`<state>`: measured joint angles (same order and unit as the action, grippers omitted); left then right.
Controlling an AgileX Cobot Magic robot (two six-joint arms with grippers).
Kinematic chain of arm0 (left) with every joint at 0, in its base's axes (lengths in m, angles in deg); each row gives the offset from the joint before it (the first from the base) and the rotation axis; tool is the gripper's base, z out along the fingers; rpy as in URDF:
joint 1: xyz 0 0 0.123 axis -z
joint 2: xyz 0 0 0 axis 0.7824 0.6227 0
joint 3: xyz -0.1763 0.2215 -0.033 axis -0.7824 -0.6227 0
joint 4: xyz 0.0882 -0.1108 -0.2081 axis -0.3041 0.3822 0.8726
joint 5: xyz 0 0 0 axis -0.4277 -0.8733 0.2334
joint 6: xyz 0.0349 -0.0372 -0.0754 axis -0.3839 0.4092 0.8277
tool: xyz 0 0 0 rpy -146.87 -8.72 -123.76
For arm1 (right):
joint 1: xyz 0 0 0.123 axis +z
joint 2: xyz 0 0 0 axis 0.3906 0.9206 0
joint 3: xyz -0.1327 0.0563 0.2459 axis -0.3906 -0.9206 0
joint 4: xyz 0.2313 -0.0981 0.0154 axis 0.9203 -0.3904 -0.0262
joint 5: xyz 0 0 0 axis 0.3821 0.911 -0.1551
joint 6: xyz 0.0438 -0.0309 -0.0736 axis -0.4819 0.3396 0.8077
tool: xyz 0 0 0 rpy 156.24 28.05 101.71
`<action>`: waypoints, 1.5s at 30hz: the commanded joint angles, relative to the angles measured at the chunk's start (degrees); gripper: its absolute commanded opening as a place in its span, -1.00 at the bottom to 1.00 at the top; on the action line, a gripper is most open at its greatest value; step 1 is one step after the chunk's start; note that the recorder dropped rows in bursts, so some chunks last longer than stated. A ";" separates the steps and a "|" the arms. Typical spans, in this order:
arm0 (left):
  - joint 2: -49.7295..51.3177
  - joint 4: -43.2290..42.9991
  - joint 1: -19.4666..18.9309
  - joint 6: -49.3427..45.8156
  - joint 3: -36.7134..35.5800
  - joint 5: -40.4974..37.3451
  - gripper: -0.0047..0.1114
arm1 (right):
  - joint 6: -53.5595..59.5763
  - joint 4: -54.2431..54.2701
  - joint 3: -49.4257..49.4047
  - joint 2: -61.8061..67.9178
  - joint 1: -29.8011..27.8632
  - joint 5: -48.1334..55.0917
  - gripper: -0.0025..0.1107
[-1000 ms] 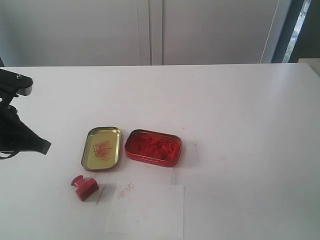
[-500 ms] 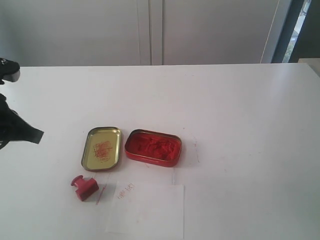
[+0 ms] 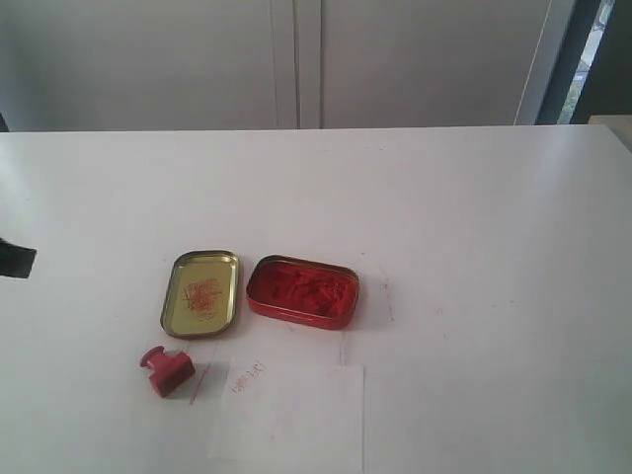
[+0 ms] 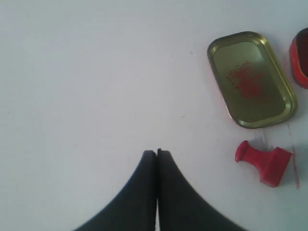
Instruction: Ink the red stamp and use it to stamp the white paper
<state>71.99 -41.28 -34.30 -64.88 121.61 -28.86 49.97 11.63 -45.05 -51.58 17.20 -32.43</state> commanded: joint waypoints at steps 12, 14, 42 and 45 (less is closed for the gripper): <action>-26.03 5.42 -13.56 0.52 -17.25 -0.57 -0.92 | 0.15 0.04 -0.28 -0.25 0.10 -0.44 -0.96; -29.11 5.42 -14.82 0.52 -19.78 -0.57 -0.92 | 0.15 0.04 -0.28 -0.25 0.10 -0.44 -0.96; -57.55 4.45 -17.18 0.11 -41.39 2.16 -0.92 | 0.15 0.04 -0.28 -0.25 0.10 -0.44 -0.96; -57.55 4.45 -17.09 0.11 -41.41 2.16 -0.92 | 0.15 0.04 -0.28 -0.25 0.10 -0.44 -0.96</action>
<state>14.66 -36.81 -51.38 -64.88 80.91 -25.74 49.97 11.63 -45.05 -51.58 17.20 -32.43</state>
